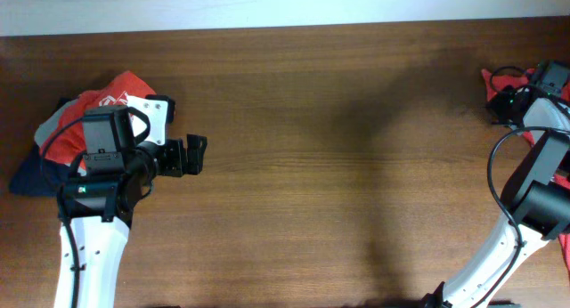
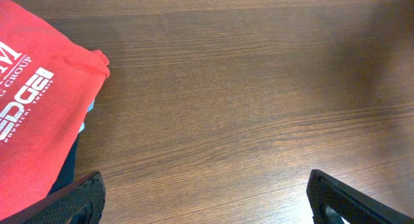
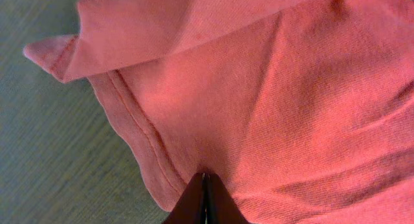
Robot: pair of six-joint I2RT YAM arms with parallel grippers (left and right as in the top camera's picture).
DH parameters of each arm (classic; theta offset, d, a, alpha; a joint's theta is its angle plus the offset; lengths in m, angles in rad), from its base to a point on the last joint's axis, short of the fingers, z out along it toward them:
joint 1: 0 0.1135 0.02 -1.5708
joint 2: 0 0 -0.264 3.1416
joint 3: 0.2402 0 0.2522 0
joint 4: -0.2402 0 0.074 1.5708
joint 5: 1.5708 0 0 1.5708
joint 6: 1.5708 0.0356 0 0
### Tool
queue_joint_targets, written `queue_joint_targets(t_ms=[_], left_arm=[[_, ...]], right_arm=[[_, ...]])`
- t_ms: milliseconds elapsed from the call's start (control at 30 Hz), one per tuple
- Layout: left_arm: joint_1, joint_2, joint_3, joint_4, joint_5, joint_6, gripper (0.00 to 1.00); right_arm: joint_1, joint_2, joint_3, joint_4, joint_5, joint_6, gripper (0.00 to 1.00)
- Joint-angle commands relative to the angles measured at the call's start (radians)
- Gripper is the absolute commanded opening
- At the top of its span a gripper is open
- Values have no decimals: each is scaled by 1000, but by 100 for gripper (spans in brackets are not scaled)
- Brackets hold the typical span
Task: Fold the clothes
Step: 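Move the right gripper to the crumpled orange t-shirt at right edge, then grasp the orange t-shirt with the right gripper and drag it leftward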
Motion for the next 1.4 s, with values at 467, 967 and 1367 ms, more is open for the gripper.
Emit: queue_joint_targets(t_ms=[467,967,1367], left_arm=[[-4,0,19,2,28,-6,99],[-4,0,19,-1,29,-6,99],[-4,0,19,8,28,-6,99]], right_arm=[[16,26,52,-20,-2,-53,99],[18,61,52,-79,103,29,4],[127,-77,54,-177,-174,27,4]])
